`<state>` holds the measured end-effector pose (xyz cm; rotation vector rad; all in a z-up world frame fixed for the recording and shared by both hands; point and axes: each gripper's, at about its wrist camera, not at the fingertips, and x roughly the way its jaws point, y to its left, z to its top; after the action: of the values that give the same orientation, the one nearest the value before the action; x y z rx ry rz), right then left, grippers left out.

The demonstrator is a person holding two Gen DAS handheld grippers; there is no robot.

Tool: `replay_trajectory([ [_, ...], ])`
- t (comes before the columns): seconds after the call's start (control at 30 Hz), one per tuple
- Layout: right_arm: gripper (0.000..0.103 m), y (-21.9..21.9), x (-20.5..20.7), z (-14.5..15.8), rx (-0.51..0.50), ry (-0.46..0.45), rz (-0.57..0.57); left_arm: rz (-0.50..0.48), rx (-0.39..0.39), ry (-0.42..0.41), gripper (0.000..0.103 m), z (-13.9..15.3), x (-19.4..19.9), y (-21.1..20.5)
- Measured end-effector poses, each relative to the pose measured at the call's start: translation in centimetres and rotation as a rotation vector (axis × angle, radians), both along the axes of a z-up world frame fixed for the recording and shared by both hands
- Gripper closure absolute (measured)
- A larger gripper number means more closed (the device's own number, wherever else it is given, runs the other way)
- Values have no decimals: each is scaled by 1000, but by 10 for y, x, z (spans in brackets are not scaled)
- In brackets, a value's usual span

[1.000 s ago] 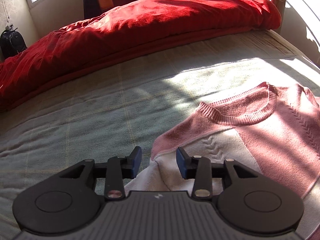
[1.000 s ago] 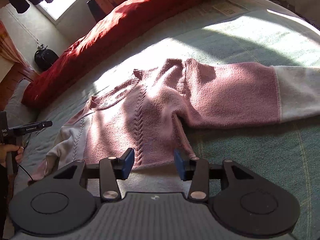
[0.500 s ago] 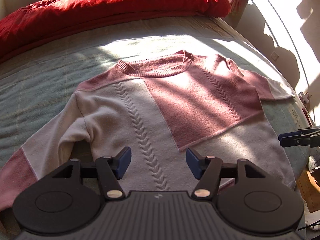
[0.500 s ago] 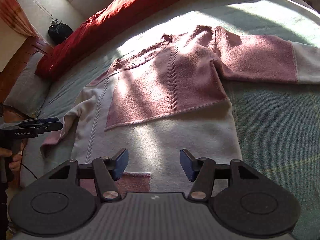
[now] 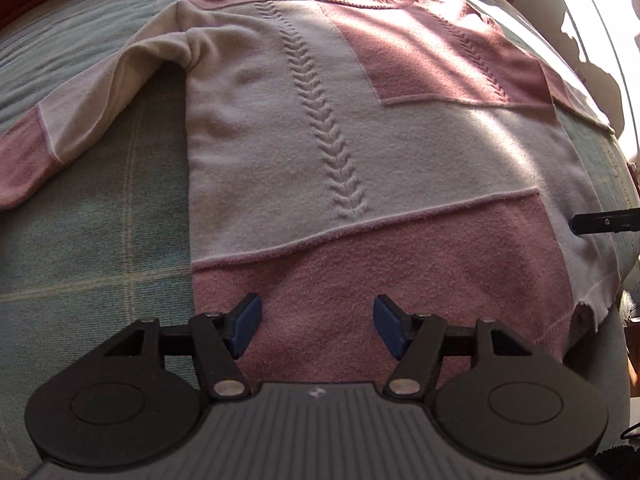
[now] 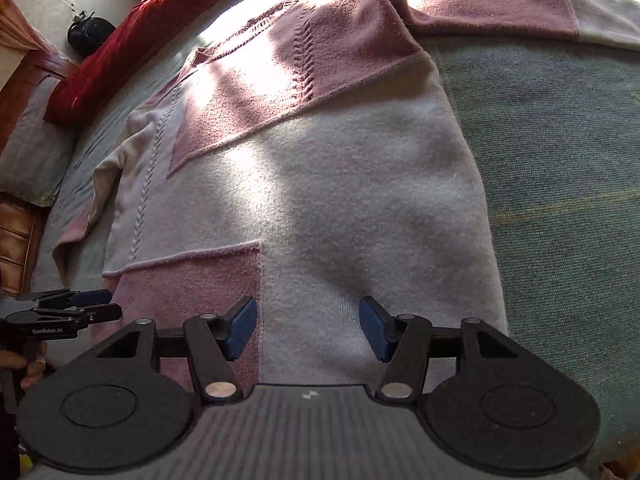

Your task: Fold clothes

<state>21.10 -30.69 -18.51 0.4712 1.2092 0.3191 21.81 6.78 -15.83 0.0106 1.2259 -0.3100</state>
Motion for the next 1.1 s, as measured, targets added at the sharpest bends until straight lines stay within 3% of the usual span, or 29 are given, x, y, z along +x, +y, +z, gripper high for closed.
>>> replay_trajectory([
  [0.13,25,0,1,-4,51,3,-35,-10,-32,-25,34,16,-17,-4],
  [0.23,18,5,4,-4,46,5,-15,-32,-66,13,32,10,-29,-9],
  [0.37,0,12,3,-6,66,-22,15,29,-8,60,32,-8,-44,-5],
  [0.57,0,11,-2,-7,85,-47,-25,72,-17,79,32,1,-61,8],
  [0.7,0,13,-1,-7,78,-39,-39,42,-36,27,32,12,-63,-1],
  [0.93,0,23,-2,-5,23,-47,-33,10,5,74,31,-9,-71,-10],
  [1.1,0,26,-1,-6,-1,-42,-37,53,-24,30,31,9,-79,8],
])
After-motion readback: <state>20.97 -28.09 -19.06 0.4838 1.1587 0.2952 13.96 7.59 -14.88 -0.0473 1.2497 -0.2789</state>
